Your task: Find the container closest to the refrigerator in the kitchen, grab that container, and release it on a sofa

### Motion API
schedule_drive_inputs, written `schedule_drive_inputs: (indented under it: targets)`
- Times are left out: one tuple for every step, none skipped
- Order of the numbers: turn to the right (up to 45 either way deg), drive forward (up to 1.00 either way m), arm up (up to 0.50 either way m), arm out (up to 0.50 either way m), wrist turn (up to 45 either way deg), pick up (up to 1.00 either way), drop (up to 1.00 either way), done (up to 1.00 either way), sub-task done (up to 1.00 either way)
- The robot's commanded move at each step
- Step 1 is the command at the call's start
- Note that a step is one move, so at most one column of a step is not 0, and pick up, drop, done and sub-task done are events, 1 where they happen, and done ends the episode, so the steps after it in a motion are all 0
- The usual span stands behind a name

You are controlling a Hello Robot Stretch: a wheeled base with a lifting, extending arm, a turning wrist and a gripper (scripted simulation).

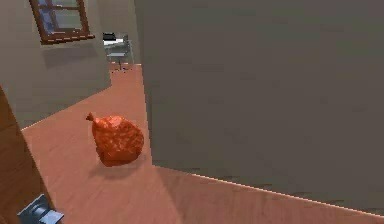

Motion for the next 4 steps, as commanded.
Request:
schedule_drive_inputs:
  targets:
    - [0.0, 0.5, 0.0, 0.0, 0.0, 0.0, 0.0, 0.0, 0.0]
    - [-27.0, 0.0, 0.0, 0.0, 0.0, 0.0, 0.0, 0.0, 0.0]
    - [0.0, 0.25, 0.0, 0.0, 0.0, 0.0, 0.0, 0.0, 0.0]
    - [-30.0, 0.0, 0.0, 0.0, 0.0, 0.0, 0.0, 0.0, 0.0]
